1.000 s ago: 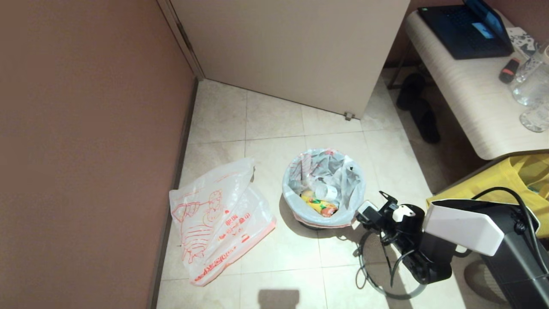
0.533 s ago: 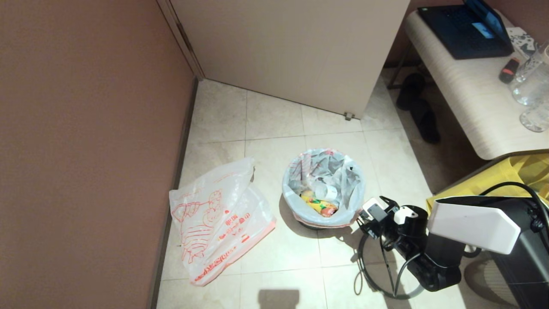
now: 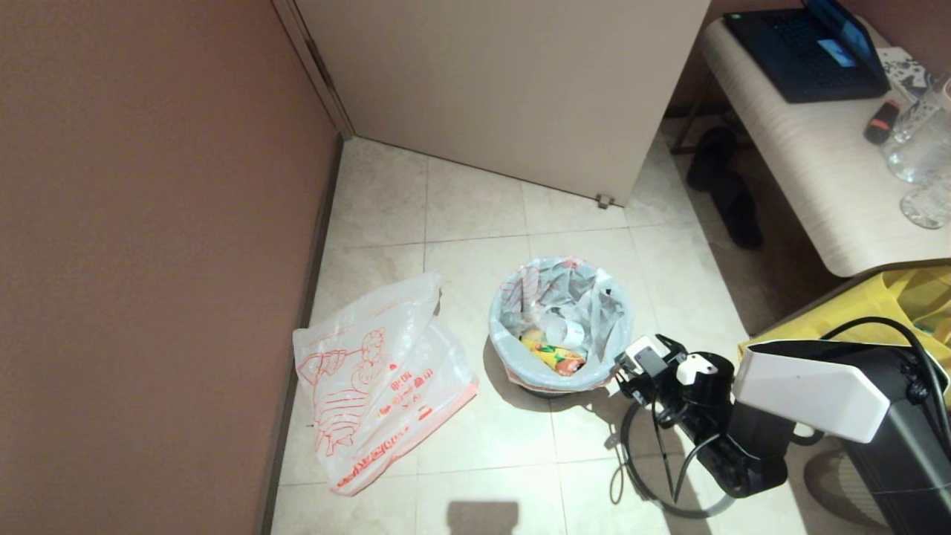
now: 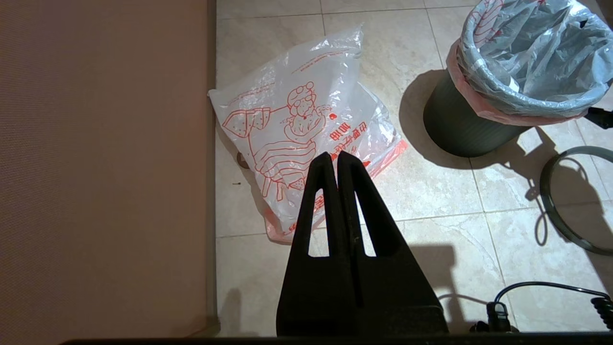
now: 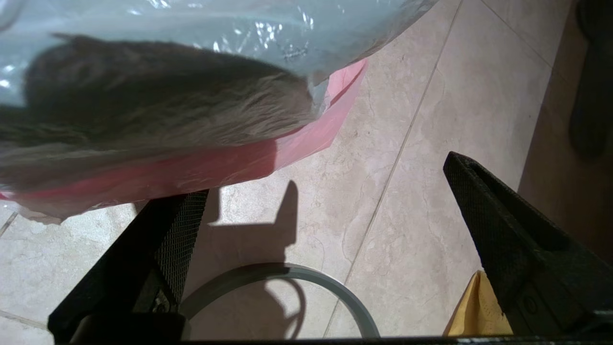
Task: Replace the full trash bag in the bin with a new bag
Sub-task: Place the trash bag on the floor
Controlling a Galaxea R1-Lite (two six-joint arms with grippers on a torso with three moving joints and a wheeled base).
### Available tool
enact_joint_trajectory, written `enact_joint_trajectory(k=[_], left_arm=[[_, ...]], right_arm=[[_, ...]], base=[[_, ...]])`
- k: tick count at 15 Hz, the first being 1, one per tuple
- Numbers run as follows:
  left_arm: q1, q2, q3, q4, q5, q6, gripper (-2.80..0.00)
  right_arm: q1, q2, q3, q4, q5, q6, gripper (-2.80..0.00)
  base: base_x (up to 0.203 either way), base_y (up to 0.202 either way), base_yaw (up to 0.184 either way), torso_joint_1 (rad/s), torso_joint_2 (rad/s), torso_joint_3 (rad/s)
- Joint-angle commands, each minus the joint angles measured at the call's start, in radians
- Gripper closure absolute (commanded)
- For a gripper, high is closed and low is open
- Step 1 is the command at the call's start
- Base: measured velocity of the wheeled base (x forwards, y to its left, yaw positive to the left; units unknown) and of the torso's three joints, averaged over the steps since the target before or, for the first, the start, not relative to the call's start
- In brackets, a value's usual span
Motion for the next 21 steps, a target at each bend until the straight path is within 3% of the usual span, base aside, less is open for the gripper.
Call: enact_joint_trajectory(k=[1,6,10,15,19,21], left_arm=[[0.0,0.0,0.0,0.0,0.0,0.0,0.0],[0.0,0.001,0.0,0.0,0.0,0.0,0.0],[0.0,0.001,0.0,0.0,0.001,0.0,0.0],[0.0,0.001,0.0,0.0,0.001,0.0,0.0],[0.0,0.001,0.0,0.0,0.0,0.0,0.0],[0.0,0.001,0.0,0.0,0.0,0.0,0.0]], right_arm=[[-0.011,0.014,-0.002,-0.047,0.0,0.005,-2.8],[-0.044,0.016,0.018,-0.047,0.002,0.007,-2.8],[-0.037,0.035,-0.07,-0.047,0.0,0.015,-2.8],[-0.049,0.017,-0.11,-0.047,-0.052,0.139,-2.8],[-0.06,-0.067,-0.049,-0.047,-0.108,0.283,-2.8],[-0.058,-0.08,-0.007,-0.047,-0.121,0.314,-2.8]], base=[[0.0,0.0,0.0,0.0,0.0,0.0],[0.0,0.0,0.0,0.0,0.0,0.0],[0.0,0.0,0.0,0.0,0.0,0.0],[0.0,0.0,0.0,0.0,0.0,0.0],[0.0,0.0,0.0,0.0,0.0,0.0],[0.0,0.0,0.0,0.0,0.0,0.0]])
